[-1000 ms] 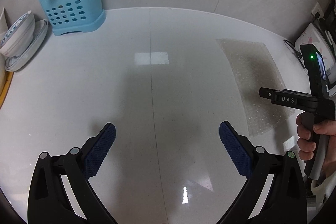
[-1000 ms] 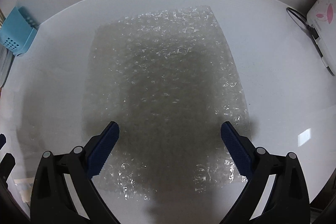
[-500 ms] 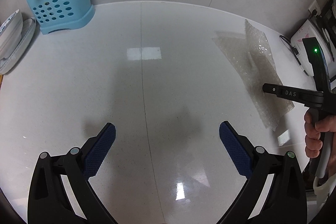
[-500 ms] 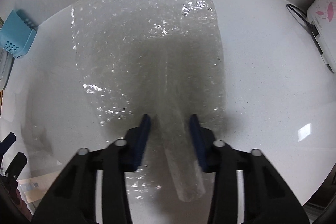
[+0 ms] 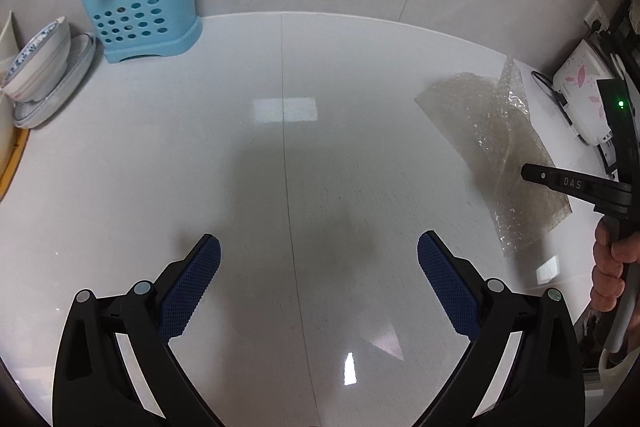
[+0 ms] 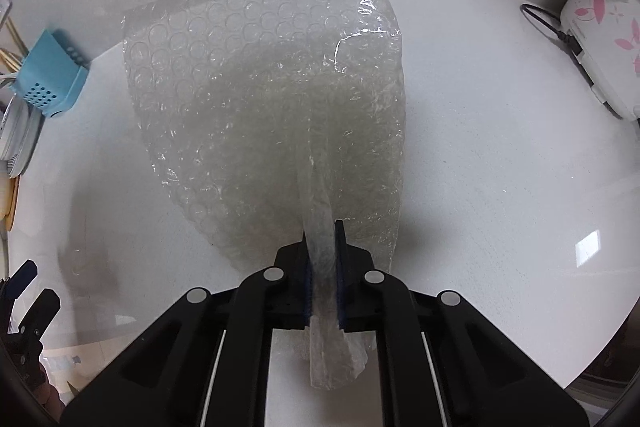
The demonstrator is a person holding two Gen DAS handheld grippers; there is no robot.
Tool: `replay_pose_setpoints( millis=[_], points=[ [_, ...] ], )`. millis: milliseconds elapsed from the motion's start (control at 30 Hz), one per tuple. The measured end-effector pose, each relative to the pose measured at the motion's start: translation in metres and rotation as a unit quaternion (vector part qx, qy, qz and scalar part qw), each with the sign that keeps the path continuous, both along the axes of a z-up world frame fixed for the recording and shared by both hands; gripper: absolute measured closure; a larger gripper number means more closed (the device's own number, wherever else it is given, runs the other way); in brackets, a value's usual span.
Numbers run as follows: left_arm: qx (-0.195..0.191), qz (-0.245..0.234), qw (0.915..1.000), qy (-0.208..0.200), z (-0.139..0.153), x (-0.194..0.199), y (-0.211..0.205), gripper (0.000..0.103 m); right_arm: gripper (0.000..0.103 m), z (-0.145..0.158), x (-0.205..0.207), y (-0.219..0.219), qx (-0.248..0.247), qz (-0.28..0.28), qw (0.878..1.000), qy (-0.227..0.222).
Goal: Collect trash
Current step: 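Pinch the bubble-wrap sheet edge with the right gripper and lift it, then carry the bubble-wrap sheet with the right gripper over the trash bin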
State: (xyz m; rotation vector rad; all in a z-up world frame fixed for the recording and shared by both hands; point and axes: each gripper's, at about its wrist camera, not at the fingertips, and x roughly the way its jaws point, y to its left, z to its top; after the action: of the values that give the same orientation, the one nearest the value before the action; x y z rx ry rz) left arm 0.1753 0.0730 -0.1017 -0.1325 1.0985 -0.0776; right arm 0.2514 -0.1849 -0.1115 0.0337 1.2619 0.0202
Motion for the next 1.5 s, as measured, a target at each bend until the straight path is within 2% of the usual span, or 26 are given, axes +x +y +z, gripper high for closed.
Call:
replay_pose_setpoints(
  millis=[433,733,1333,1500],
  points=[
    [0.006,0.022,0.9992,-0.033,0.035,-0.067,-0.026,0.006,0.096,0.053,-0.079,-0.01,0.019,0.027,0.998,-0.051],
    [0.007,0.04,0.9976,-0.056,0.05,-0.119,-0.042,0.006,0.096,0.073,-0.143,-0.018,0.026,0.056,0.995,-0.08],
    [0.007,0.043,0.9977,-0.052,0.036,-0.217,-0.074,0.006,0.095,0.088,-0.28,-0.032,0.065,0.124,0.982,-0.127],
    [-0.007,0.04,0.9977,-0.054,0.031,-0.246,-0.081,0.006,0.095,0.084,-0.311,-0.037,0.067,0.136,0.98,-0.13]
  ],
)
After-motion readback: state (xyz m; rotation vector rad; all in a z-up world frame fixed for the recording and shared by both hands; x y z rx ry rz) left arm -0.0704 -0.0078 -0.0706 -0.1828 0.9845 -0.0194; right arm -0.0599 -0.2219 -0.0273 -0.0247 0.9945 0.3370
